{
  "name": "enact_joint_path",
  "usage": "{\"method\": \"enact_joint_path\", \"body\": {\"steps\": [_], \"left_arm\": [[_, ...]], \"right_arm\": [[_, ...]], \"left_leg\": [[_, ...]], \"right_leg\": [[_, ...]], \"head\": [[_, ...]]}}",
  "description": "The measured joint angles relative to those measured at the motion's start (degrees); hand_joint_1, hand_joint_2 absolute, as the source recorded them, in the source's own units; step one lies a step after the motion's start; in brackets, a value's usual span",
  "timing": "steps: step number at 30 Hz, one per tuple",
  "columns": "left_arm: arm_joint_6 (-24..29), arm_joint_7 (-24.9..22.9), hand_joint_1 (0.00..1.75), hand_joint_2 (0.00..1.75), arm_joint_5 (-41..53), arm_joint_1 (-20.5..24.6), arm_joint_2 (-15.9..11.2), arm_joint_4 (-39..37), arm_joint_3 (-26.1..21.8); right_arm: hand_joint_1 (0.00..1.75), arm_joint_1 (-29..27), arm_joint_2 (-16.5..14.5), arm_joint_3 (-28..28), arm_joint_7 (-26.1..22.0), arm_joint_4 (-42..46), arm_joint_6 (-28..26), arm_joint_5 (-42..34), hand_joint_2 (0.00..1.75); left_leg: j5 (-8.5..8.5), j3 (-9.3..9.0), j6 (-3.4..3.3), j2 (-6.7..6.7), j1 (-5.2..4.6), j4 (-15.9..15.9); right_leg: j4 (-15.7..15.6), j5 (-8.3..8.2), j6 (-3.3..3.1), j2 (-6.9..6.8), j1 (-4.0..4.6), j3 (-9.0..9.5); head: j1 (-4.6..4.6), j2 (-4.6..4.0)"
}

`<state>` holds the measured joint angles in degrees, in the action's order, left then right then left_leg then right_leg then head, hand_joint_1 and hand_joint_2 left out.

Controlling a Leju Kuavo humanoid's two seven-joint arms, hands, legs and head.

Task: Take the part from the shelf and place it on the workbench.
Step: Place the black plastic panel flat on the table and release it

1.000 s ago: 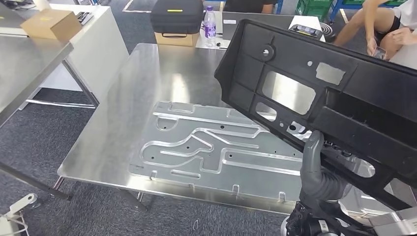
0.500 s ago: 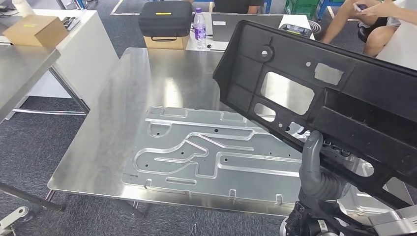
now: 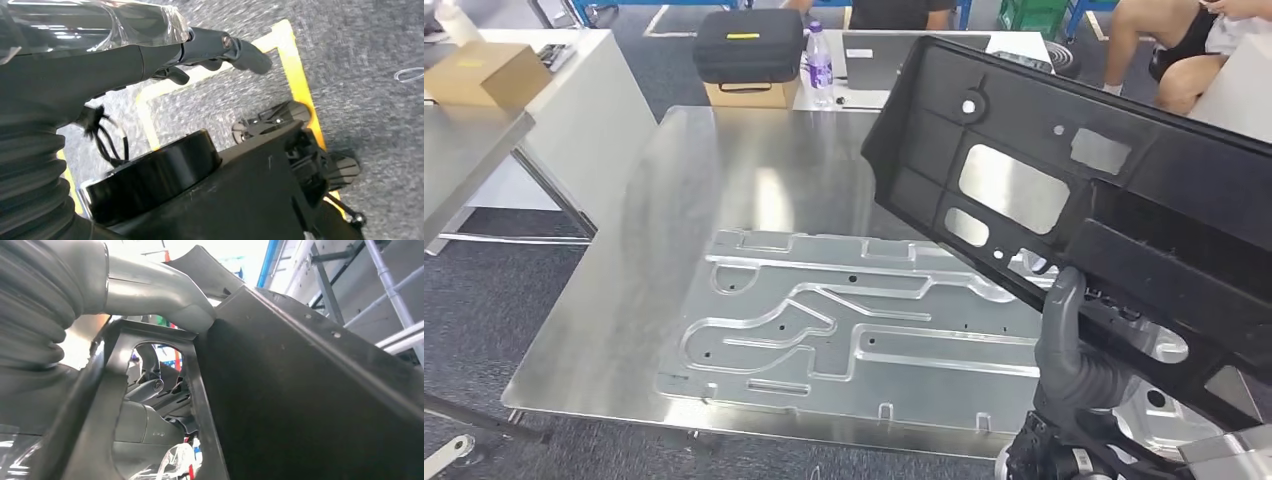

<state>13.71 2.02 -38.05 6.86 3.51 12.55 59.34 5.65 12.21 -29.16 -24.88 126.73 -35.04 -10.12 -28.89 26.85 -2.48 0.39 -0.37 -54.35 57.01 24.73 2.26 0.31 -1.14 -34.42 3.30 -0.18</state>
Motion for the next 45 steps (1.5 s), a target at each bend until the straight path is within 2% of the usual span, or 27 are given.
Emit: {"method": "enact_joint_path", "body": {"steps": [2,3,5,6,7,9,11,13,15,17,18,20,22,23,24,25,27,29,32,34,36,37,38,39,40,42,45], "left_arm": [[0.1,-0.1,0.00,1.75,0.1,0.1,0.0,0.0,0.0],[0.1,-0.2,0.00,1.75,0.1,0.1,0.0,0.0,0.0],[0.2,-0.3,0.00,1.75,0.1,0.1,0.0,0.0,0.0],[0.3,-0.3,0.00,1.75,0.0,0.1,0.0,0.0,0.0],[0.3,-0.3,0.00,1.75,0.0,0.2,0.0,0.0,0.0],[0.5,-0.5,0.00,1.75,0.0,0.3,0.0,0.0,0.0],[0.8,-0.8,0.00,1.75,0.0,0.1,-0.1,0.0,0.0],[1.0,-1.0,0.00,1.75,0.0,-0.1,-0.2,0.0,0.0],[1.1,-1.2,0.00,1.75,0.0,-0.1,-0.1,0.0,0.0],[1.2,-1.3,0.00,1.75,0.0,0.0,-0.1,0.0,0.0],[1.2,-1.3,0.00,1.75,0.0,0.1,-0.1,0.0,0.0],[1.1,-1.3,0.00,1.75,0.0,0.1,0.0,0.0,0.1],[0.9,-1.3,0.00,1.75,0.0,0.0,0.1,0.0,0.1],[0.9,-1.3,0.00,1.75,0.0,0.0,0.1,0.0,0.1],[0.9,-1.3,0.00,1.75,0.0,0.0,0.1,0.0,0.1],[0.8,-1.3,0.00,1.75,0.0,0.0,0.1,0.0,0.1],[0.7,-1.4,0.00,1.75,0.3,0.0,0.1,0.0,0.2],[0.2,-1.7,0.00,1.75,1.1,0.2,0.1,0.0,0.4],[-0.8,-2.4,0.00,1.75,2.4,0.7,0.1,0.0,1.0],[-1.5,-2.7,0.00,1.75,3.2,1.2,0.1,0.0,1.4],[-2.2,-2.9,0.00,1.75,3.7,1.7,0.1,0.0,2.0],[-2.4,-2.9,0.00,1.75,3.9,1.9,0.1,0.0,2.2],[-2.7,-3.0,0.00,1.75,4.1,2.1,0.1,0.0,2.4],[-2.8,-3.0,0.00,1.75,4.1,2.3,0.1,0.0,2.6],[-2.9,-3.1,0.00,1.75,4.1,2.3,0.1,0.0,2.8],[-3.0,-3.2,0.00,1.75,4.1,2.3,0.1,0.0,3.2],[-3.1,-3.3,0.00,1.75,4.1,2.3,0.0,0.0,3.7]], "right_arm": [[1.75,0.0,0.0,0.0,0.0,0.0,0.0,0.0,1.75],[1.75,0.1,0.0,0.0,0.0,0.0,0.0,0.0,1.75],[1.75,0.1,0.0,0.0,0.0,0.0,0.0,0.0,1.75],[1.75,0.1,0.0,0.0,0.0,0.0,0.0,0.0,1.75],[1.75,0.1,0.0,0.0,0.0,0.0,0.0,0.0,1.75],[1.75,0.1,0.0,0.0,0.0,0.0,0.0,0.0,1.75],[1.75,0.1,0.0,0.0,0.0,0.0,0.0,0.0,1.75],[1.75,0.2,-0.1,0.0,0.1,0.0,0.0,-0.1,1.75],[1.75,0.2,-0.1,0.0,0.2,-0.1,0.0,-0.2,1.75],[1.75,0.3,-0.1,0.0,0.3,-0.1,0.0,-0.2,1.75],[1.75,0.4,-0.1,0.0,0.4,-0.1,0.0,-0.2,1.75],[1.75,0.4,0.0,0.0,0.6,-0.1,0.0,-0.4,1.75],[1.75,0.3,0.0,0.0,1.2,-0.2,0.0,-0.7,1.75],[1.75,0.3,0.0,0.0,1.5,-0.3,0.0,-0.8,1.75],[1.75,0.3,0.0,0.0,1.8,-0.4,0.0,-1.0,1.75],[1.75,0.4,0.0,0.0,2.3,-0.5,0.0,-1.2,1.75],[1.75,1.0,0.2,0.2,4.1,-0.8,0.1,-2.8,1.75],[1.75,2.3,0.8,1.1,7.0,-1.9,0.5,-8.3,1.75],[1.75,5.1,2.5,4.4,9.3,-6.2,4.5,-24.5,1.75],[1.75,7.2,3.9,7.5,9.6,-10.5,10.1,-35.7,1.75],[1.75,9.5,5.5,10.3,9.7,-15.9,16.4,-44.4,1.75],[1.75,10.6,6.3,11.7,9.6,-18.8,18.8,-47.2,1.75],[1.75,11.5,7.1,12.8,9.7,-21.6,20.3,-49.1,1.75],[1.75,12.3,7.8,13.9,9.8,-23.9,21.0,-50.0,1.75],[1.75,13.0,8.6,14.9,9.9,-26.2,21.2,-50.5,1.75],[1.75,14.3,9.9,16.6,10.3,-30.0,21.1,-50.9,1.75],[1.75,15.4,11.2,18.2,10.9,-34.4,20.0,-50.8,1.75]], "left_leg": [[-1.47,0.94,0.51,0.00,0.21,-2.5],[-2.91,2.54,0.84,-0.03,0.32,-5.8],[-5.99,7.71,1.25,-0.06,0.42,-14.7],[-6.55,9.98,1.24,-0.07,0.41,-18.0],[-5.91,11.33,1.03,-0.08,0.32,-19.3],[-1.01,10.54,-0.05,-0.19,-0.06,-14.5],[4.11,7.91,-1.95,-0.55,-0.75,-6.5],[5.50,6.75,-3.33,-0.76,-1.48,-2.7],[5.47,6.27,-3.73,-0.68,-1.63,-1.3],[6.00,4.99,-3.64,-0.65,-1.09,0.8],[6.28,4.30,-3.52,-0.63,-0.77,1.8],[6.26,3.75,-3.38,-0.56,-0.59,2.3],[5.99,3.61,-3.13,-0.54,-0.53,2.2],[5.80,3.50,-2.93,-0.54,-0.47,2.1],[5.53,3.35,-2.68,-0.55,-0.36,2.0],[5.15,3.23,-2.34,-0.56,-0.30,1.6],[4.25,3.33,-1.59,-0.58,-0.43,0.6],[3.79,3.60,-1.16,-0.51,-0.59,0.0],[2.80,4.22,-0.55,-0.45,-0.28,-1.4],[-0.23,6.97,0.16,-0.50,0.09,-7.3],[-3.48,11.12,0.60,-0.49,0.44,-15.5],[-3.86,12.42,0.65,-0.49,0.54,-17.8],[-3.08,12.63,0.62,-0.49,0.59,-17.8],[-1.25,11.71,0.53,-0.50,0.61,-15.3],[1.21,9.94,0.35,-0.55,0.62,-11.0],[4.39,6.74,-0.03,-0.81,0.40,-3.3],[4.91,5.97,-0.55,-0.94,-0.15,-0.8]], "right_leg": [[-0.1,0.35,-0.61,0.16,-0.10,0.34],[-0.1,0.54,-0.88,0.18,-0.16,0.56],[-0.1,0.95,-1.21,0.26,-0.07,0.92],[-0.1,1.18,-1.29,0.34,0.01,1.15],[-0.1,1.43,-1.34,0.46,0.13,1.51],[-0.1,2.00,-1.40,0.70,0.52,2.62],[-0.3,2.51,-1.39,0.92,0.78,3.57],[-0.5,2.70,-0.96,0.96,0.56,3.74],[-1.0,2.66,-0.30,0.85,0.45,3.75],[-0.2,3.40,0.13,0.50,0.64,3.62],[1.8,4.53,0.31,0.34,0.73,2.77],[9.0,7.68,0.73,0.21,0.50,-0.99],[14.1,8.64,1.26,0.17,0.19,-4.36],[13.6,7.51,1.51,0.11,0.04,-4.61],[10.8,5.37,1.75,0.00,-0.12,-3.58],[6.6,2.99,1.97,-0.19,-0.30,-1.78],[0.0,0.30,1.82,-0.29,-0.39,1.22],[-1.4,0.29,1.03,-0.05,-0.16,1.80],[-1.5,0.10,0.01,0.02,-0.25,1.72],[-1.6,-0.01,-0.37,-0.12,-0.44,1.61],[-1.6,-0.02,-0.50,-0.20,-0.46,1.47],[-1.6,-0.01,-0.48,-0.24,-0.47,1.49],[-1.6,0.02,-0.44,-0.27,-0.48,1.57],[-1.6,0.07,-0.38,-0.28,-0.49,1.68],[-1.6,0.13,-0.28,-0.27,-0.51,1.81],[-1.6,0.19,0.09,-0.20,-0.45,1.80],[-1.9,-0.02,1.03,-0.04,-0.49,1.66]], "head": [[0.16,-0.01],[0.23,0.00],[0.32,0.00],[0.34,0.01],[0.35,0.01],[0.38,0.01],[0.30,-0.01],[0.25,-0.01],[0.33,0.00],[0.34,0.00],[0.31,0.00],[0.26,0.00],[0.24,0.00],[0.23,0.00],[0.22,0.00],[0.21,0.00],[0.19,0.00],[0.21,0.00],[0.29,0.00],[0.38,0.00],[0.46,-0.01],[0.49,0.00],[0.50,-0.01],[0.50,-0.01],[0.50,-0.01],[0.49,-0.01],[0.45,-0.01]]}}
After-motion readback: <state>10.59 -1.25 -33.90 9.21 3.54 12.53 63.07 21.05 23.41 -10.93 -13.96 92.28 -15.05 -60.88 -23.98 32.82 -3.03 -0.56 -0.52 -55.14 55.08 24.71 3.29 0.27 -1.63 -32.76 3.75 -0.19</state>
